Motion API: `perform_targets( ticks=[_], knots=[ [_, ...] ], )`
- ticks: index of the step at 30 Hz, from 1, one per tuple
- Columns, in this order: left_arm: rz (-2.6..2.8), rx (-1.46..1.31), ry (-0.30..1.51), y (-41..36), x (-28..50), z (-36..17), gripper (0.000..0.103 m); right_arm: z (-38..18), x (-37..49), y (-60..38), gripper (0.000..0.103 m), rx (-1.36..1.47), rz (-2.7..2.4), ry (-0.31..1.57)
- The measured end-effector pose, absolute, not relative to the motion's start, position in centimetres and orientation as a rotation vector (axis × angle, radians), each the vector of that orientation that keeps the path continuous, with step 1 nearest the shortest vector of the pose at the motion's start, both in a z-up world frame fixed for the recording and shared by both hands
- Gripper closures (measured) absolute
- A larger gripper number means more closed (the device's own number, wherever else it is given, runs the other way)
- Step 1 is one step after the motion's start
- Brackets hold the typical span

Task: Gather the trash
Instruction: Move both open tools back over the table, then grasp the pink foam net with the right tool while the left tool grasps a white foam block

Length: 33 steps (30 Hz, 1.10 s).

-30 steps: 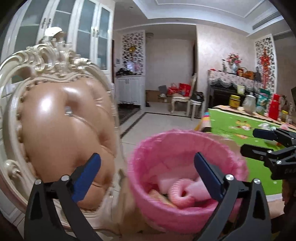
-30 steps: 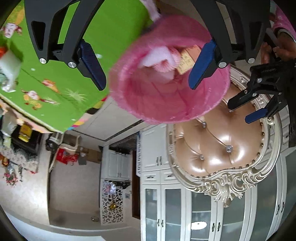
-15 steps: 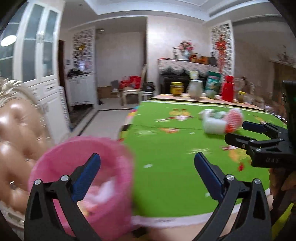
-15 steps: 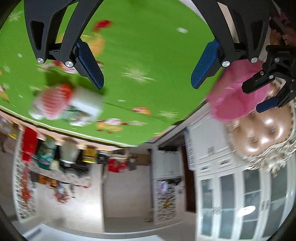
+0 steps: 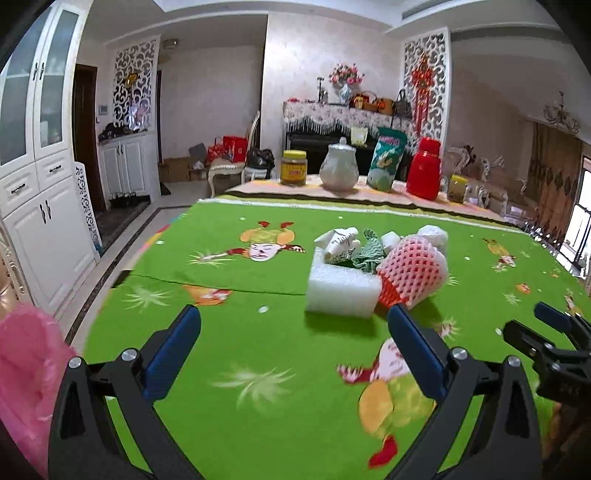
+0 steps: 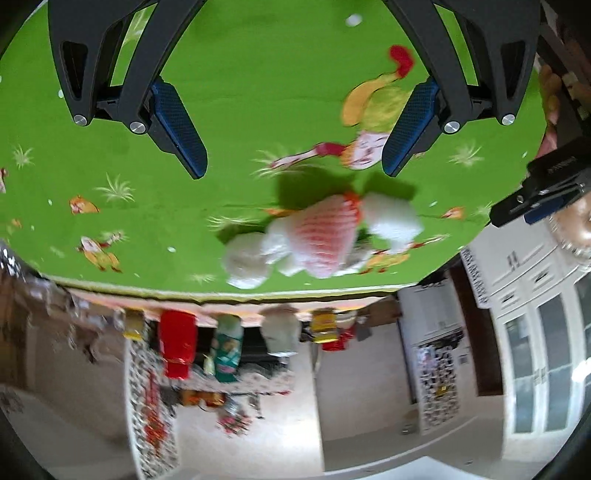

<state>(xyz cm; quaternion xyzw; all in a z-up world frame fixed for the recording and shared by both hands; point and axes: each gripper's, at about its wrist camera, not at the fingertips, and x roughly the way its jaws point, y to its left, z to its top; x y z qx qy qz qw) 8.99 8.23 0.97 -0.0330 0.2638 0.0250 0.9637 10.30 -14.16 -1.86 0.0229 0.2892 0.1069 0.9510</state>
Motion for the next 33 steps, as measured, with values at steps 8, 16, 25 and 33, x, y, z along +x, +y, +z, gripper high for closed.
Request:
perform_targets(
  ticks=[8, 16, 25, 33],
  knots=[
    [0.165, -0.100, 0.521, 8.0, 15.7, -0.8, 0.005, -3.0, 14.5, -14.7, 0.013, 0.122, 0.195, 0.623],
    [0.181, -0.018, 0.472, 9.7, 15.6, -1.7, 0.005, -4.1, 18.6, -12.8, 0.013, 0.164, 0.233, 0.692],
    [0.140, 0.004, 0.471, 9.3, 15.6, -2.1, 0.005, -5.5, 23.7, -9.8, 0.013, 0.238, 0.252, 0.741],
    [0.170, -0.051, 0.477, 10.5, 15.4, -2.1, 0.005, -6.9, 25.3, -9.6, 0.020, 0.321, 0.241, 0.788]
  ],
)
